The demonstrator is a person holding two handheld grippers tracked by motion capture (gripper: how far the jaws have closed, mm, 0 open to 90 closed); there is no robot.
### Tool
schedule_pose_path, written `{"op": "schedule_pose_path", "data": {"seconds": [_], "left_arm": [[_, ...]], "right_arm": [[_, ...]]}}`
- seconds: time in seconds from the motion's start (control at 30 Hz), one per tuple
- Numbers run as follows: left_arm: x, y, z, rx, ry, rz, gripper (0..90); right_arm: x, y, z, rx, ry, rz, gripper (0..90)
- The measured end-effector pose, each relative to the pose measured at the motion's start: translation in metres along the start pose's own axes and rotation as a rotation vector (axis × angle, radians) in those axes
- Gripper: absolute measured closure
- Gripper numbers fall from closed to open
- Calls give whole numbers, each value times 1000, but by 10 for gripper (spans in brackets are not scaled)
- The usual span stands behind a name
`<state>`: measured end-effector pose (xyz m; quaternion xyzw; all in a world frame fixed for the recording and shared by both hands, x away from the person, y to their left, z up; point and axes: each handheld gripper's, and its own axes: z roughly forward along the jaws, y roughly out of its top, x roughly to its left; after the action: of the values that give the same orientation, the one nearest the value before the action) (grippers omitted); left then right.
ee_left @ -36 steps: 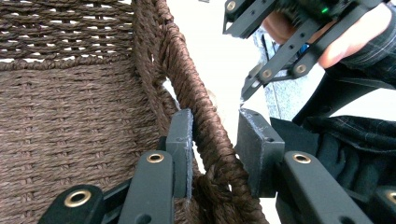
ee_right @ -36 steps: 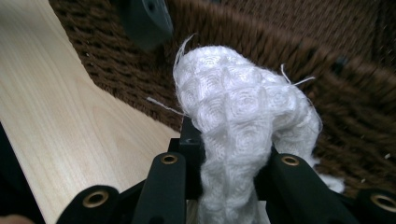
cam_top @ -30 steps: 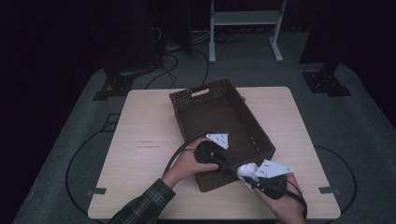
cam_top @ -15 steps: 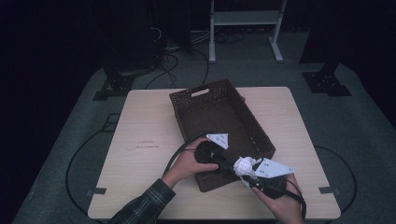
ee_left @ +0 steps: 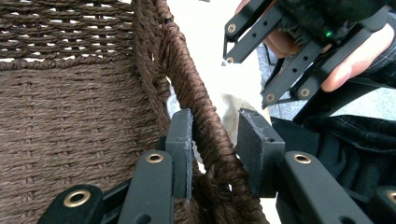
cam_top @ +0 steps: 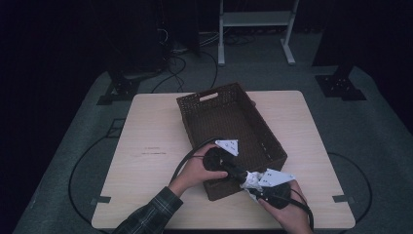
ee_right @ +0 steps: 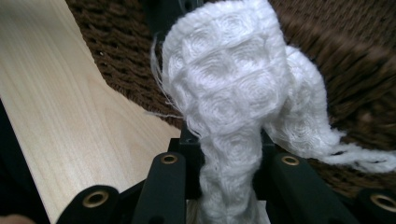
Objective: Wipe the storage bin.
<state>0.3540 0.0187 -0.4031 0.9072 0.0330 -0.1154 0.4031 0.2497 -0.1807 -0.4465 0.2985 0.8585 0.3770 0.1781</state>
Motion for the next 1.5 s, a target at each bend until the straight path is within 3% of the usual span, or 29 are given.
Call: {"op": "schedule_pose_path", "data": {"seconds": [0.17,0.33,0.5,0.67,0.73,0.87,0.97,1.07,1.3,1.5], "left_arm": [[-1,0,0,-3,0,-6,658],[0,0,0,-2,1,-4,658],[0,0,0,1,1,-1,658],[0,0,0,0,1,-3,658],[0,0,0,-1,0,-5,658],[0,0,0,-1,0,-4,658],[0,0,0,-2,1,-5,658],[0,0,0,2,0,-1,658],[-1,0,0,0,0,-3,658],[-1,0,0,0,1,-2,658]], "right_arm": [[0,-6,9,44,16,17,734],[3,-11,24,115,9,-23,734],[5,-14,33,158,25,-13,730],[5,-14,30,137,32,-14,733],[7,-11,24,80,59,7,735],[14,-2,14,13,66,-17,735],[18,4,8,-47,84,-9,735],[17,2,13,-17,82,-17,735],[22,-4,36,107,81,-46,733],[28,-1,37,109,86,-67,733]]}}
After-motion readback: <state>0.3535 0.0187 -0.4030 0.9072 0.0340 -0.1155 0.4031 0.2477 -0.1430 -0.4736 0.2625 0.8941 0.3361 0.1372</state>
